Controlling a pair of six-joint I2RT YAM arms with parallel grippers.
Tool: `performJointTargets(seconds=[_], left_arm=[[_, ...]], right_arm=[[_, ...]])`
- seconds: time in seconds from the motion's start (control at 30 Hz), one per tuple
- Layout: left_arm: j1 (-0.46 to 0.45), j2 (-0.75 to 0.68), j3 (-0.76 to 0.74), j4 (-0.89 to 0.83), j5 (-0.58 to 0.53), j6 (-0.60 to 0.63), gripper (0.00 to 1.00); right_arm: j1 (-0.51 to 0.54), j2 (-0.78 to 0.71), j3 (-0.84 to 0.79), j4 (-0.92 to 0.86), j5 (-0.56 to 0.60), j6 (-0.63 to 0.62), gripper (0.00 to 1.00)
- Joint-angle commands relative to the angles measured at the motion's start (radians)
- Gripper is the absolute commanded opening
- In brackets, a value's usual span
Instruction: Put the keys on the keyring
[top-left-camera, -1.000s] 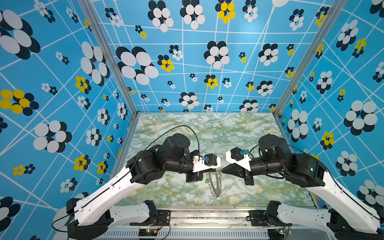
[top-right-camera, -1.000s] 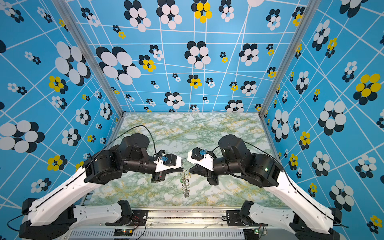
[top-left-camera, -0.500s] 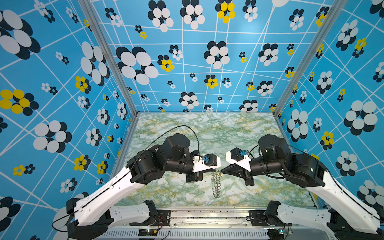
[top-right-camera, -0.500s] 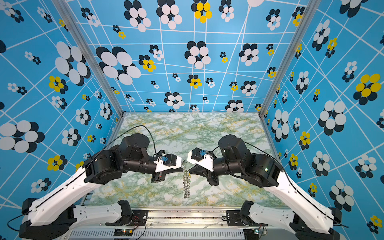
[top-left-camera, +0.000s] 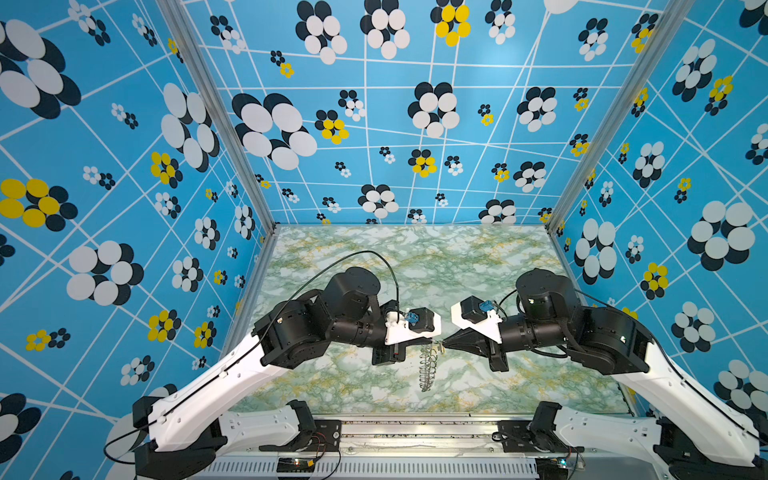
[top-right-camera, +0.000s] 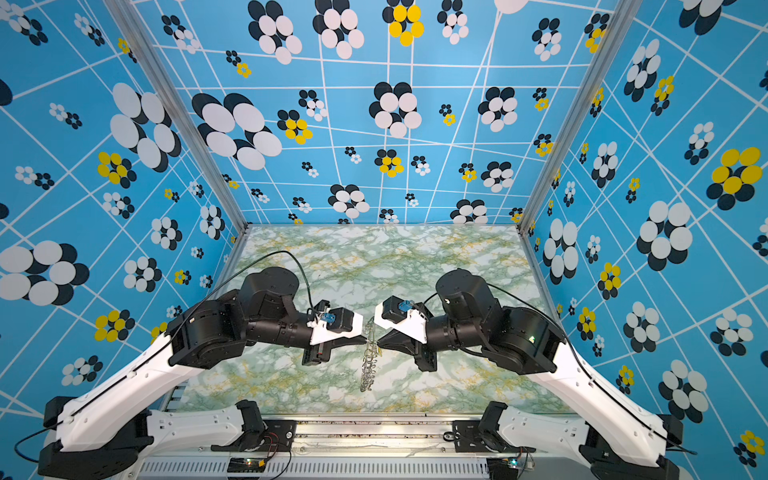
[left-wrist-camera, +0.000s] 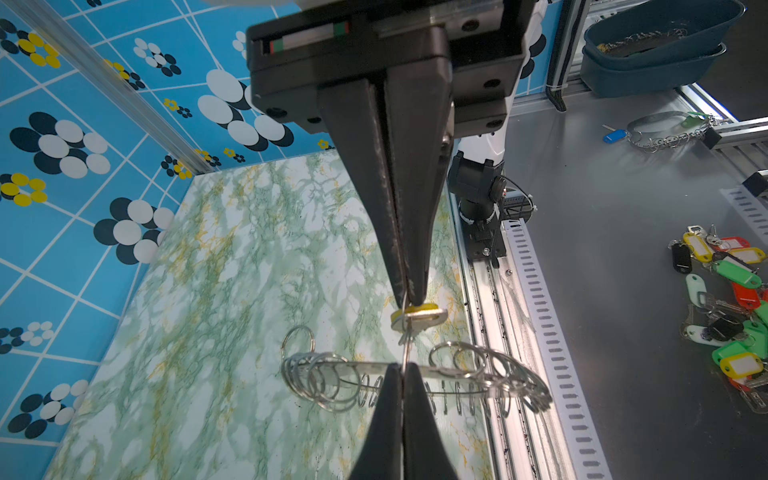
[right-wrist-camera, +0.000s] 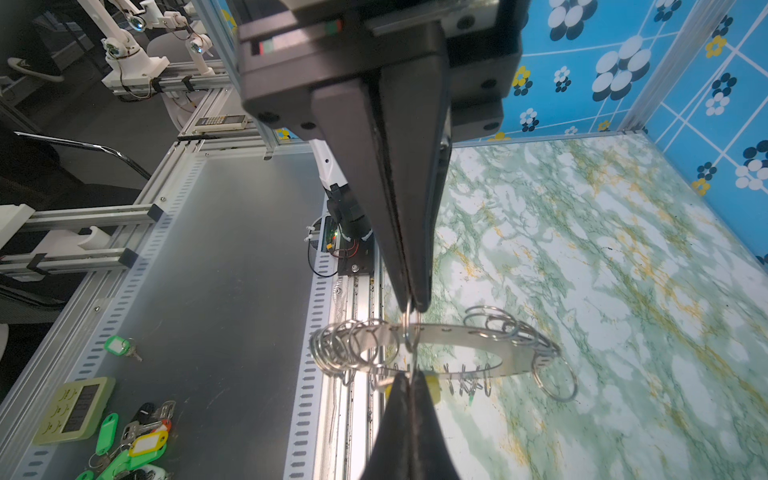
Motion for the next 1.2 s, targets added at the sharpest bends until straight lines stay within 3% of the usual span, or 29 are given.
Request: performJointTargets(seconds=[0.0, 1.17], left_arm=[[-0.008, -0.009, 0.036, 0.012, 0.009, 0.014, 0.00], [-0.010, 0.004, 0.043, 0.008, 0.017, 0.011, 0.00]], right_arm=[[0.008, 0.001, 0.011, -0.015, -0.021, -0.013, 0.00], [0.022, 0.019, 0.023, -0.016, -0.097, -0.017, 0.00]])
